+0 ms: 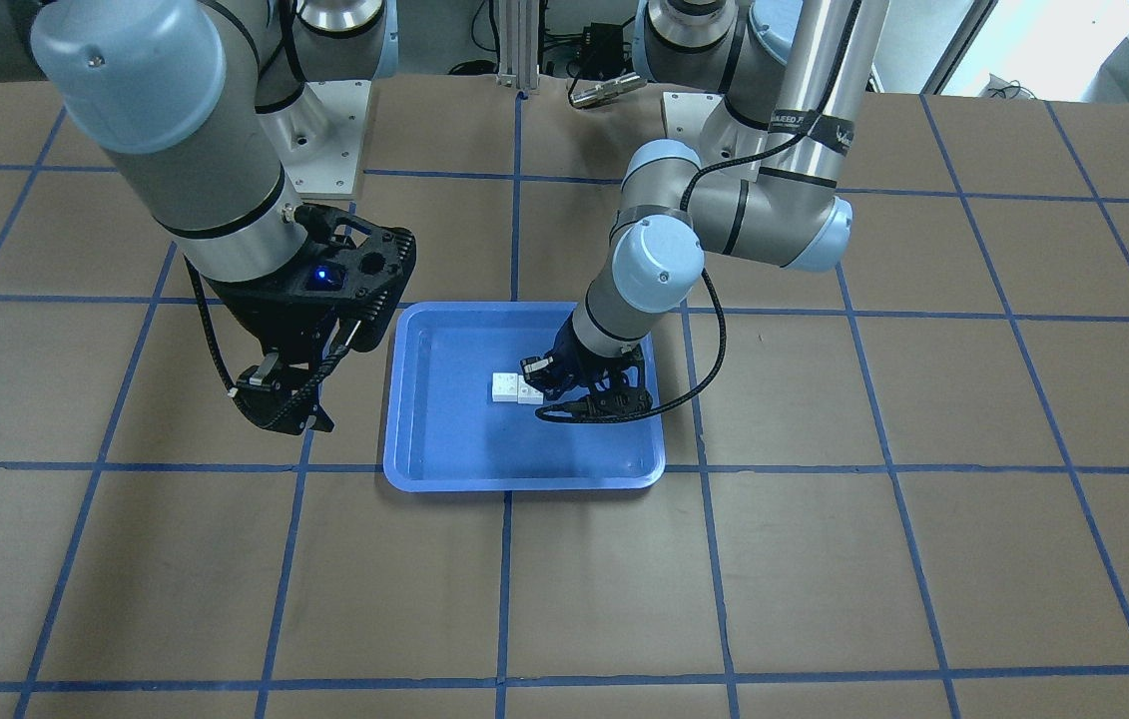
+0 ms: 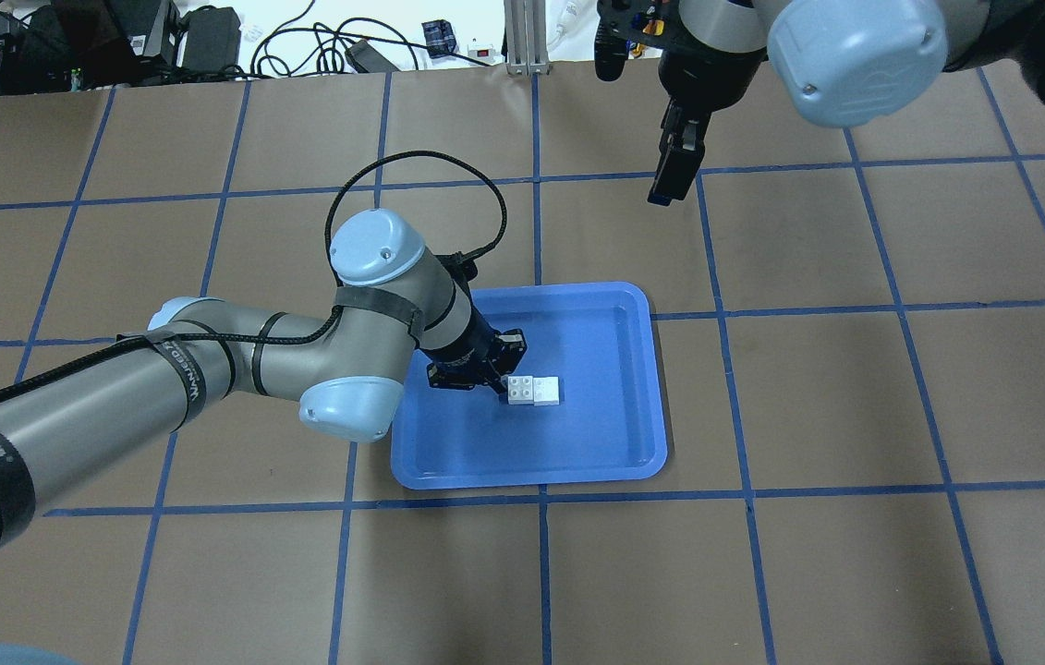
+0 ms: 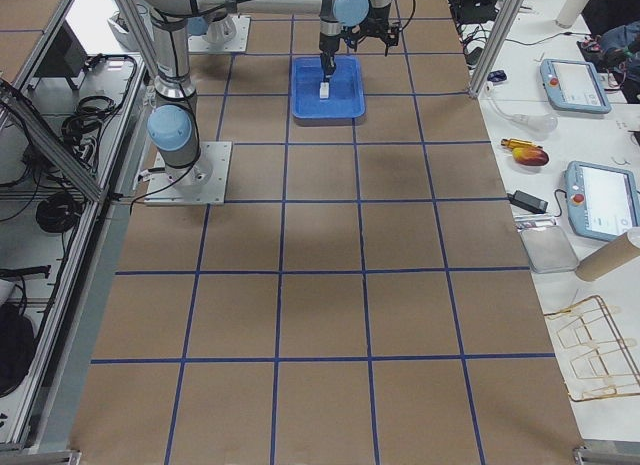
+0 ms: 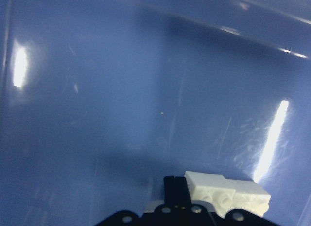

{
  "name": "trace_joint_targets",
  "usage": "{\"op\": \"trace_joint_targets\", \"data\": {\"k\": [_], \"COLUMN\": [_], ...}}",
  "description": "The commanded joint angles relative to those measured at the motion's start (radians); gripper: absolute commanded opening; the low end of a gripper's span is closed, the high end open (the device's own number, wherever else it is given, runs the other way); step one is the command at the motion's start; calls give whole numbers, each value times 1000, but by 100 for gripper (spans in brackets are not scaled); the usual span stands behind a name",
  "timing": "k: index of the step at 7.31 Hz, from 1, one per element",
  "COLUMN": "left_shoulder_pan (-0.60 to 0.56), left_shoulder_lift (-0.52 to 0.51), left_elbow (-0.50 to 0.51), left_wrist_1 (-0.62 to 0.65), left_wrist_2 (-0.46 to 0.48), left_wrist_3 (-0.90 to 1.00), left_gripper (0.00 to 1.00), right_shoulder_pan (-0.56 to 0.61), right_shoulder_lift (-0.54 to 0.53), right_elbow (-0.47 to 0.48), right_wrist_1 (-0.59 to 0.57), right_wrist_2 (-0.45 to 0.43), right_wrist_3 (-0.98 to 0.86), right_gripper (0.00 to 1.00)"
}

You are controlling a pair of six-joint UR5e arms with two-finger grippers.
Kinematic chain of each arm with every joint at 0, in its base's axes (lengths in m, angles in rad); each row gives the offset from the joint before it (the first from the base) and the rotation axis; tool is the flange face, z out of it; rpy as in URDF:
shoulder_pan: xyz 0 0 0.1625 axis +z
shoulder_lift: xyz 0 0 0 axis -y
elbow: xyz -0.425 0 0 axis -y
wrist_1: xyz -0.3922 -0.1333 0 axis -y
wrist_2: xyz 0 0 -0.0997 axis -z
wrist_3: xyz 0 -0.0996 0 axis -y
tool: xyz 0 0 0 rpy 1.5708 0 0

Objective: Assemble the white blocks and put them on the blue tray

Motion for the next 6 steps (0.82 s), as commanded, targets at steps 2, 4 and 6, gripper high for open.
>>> {"op": "trace_joint_targets", "data": {"k": [2, 4, 6], "left_shoulder_pan": [15, 30, 105], "left_shoulder_lift": [27, 28, 58], "left_elbow": [12, 58, 74], "left_wrist_1": [0, -9, -20], "left_wrist_2": [-21, -20, -15], "left_wrist_3": [9, 9, 74], "left_gripper": [0, 0, 0], "right_shoulder_pan": [-5, 1, 1], "right_shoulder_lift": [-30, -38, -84], "right_elbow": [1, 1, 3], "right_wrist_1": [2, 0, 95], "right_wrist_2": [-23, -46, -49], "right_wrist_3": [428, 810, 1072], "right_gripper": [100, 100, 100]}}
